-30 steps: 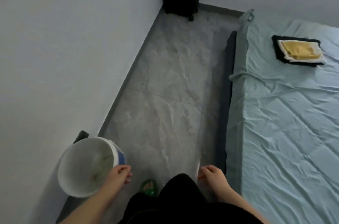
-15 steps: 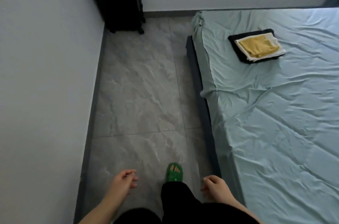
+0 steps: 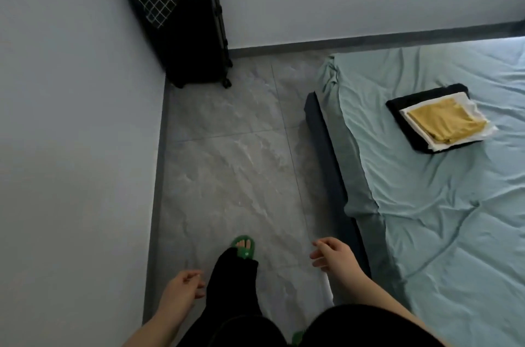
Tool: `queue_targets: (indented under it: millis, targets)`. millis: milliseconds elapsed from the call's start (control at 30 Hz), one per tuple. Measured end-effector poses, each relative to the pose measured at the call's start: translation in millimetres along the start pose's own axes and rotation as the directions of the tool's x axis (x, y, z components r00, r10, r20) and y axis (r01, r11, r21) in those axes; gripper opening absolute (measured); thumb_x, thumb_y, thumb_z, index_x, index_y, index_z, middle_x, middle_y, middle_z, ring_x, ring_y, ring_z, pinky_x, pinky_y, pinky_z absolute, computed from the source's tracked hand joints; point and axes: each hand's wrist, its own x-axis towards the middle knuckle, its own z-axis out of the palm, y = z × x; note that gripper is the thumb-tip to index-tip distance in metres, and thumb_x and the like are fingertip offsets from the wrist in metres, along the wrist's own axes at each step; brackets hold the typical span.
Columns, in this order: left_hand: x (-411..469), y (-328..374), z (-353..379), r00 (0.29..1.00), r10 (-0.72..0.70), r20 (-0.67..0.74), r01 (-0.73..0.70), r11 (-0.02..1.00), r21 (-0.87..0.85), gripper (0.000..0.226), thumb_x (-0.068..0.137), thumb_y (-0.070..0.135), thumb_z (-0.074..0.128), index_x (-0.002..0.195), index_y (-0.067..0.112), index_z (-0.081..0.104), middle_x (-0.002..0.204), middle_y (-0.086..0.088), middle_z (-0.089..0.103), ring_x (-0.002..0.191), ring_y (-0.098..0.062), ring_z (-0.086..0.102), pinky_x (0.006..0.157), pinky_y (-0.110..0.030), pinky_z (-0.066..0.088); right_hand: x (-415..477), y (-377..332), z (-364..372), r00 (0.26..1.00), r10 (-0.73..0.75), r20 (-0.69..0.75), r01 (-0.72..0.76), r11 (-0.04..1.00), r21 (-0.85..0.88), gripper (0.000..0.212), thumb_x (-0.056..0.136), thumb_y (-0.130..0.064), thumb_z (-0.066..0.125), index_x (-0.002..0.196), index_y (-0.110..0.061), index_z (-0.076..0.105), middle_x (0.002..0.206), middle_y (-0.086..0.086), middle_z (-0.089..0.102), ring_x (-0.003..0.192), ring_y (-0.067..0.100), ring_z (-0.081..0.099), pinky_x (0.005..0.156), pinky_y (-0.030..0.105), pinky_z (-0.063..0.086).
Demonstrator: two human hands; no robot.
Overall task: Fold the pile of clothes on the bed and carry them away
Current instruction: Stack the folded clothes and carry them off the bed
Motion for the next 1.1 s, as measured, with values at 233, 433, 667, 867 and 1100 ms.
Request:
queue_targets:
  millis: [233,433,667,867,1100]
  targets:
    - [90,147,-1,0.987,0.066,0.144,-0.086,0.986,0.144,0.014,0.1,0.011,0.048,0.1,0.003,0.059,0.086,-0.013,0.063,0.066,-0.02,0.056,0.055,-0.026,0.036,35,-52,8,0.982,0.15,-0.118,-0.147,0.989,0.034,0.014,0.094,-0.016,0.054,0.088,-0.01,0.065,0.071,0.008,0.071,0.057,0.017,0.063,0.055,0.025,0.041]
    - [135,258,58,0.951,0.113,0.288,-0.19,0.948,0.256,0.014,0.1,0.009,0.045,0.104,0.002,0.057,0.079,-0.008,0.06,0.065,-0.019,0.054,0.05,-0.023,0.041,59,-65,-18,0.943,0.271,-0.194,-0.245,0.958,0.151,0.015,0.094,-0.019,0.055,0.088,-0.011,0.065,0.071,0.005,0.071,0.057,0.014,0.064,0.059,0.027,0.044]
    - [172,378,140,0.907,0.178,0.381,-0.321,0.877,0.356,0.02,0.099,-0.002,0.042,0.11,-0.009,0.058,0.081,-0.016,0.058,0.064,-0.021,0.051,0.038,-0.01,0.04,134,-96,-70,0.9,0.363,-0.239,-0.283,0.907,0.311,0.014,0.093,-0.015,0.056,0.085,-0.008,0.065,0.064,0.005,0.07,0.053,0.014,0.065,0.054,0.021,0.047]
    - [192,475,191,0.898,0.189,0.396,-0.367,0.818,0.443,0.026,0.099,-0.003,0.043,0.116,-0.018,0.053,0.087,-0.02,0.058,0.061,-0.025,0.049,0.037,-0.013,0.04,211,-176,-136,0.914,0.297,-0.275,-0.171,0.9,0.402,0.013,0.095,-0.016,0.054,0.088,-0.01,0.063,0.07,0.007,0.068,0.053,0.013,0.059,0.045,0.017,0.041]
    - [208,577,268,0.856,0.185,0.483,-0.441,0.749,0.495,0.024,0.099,-0.004,0.042,0.114,-0.018,0.054,0.08,-0.016,0.056,0.063,-0.024,0.049,0.035,-0.01,0.039,274,-254,-207,0.876,0.331,-0.349,-0.055,0.79,0.611,0.014,0.095,-0.011,0.052,0.084,-0.006,0.059,0.067,0.008,0.064,0.052,0.015,0.053,0.054,0.026,0.043]
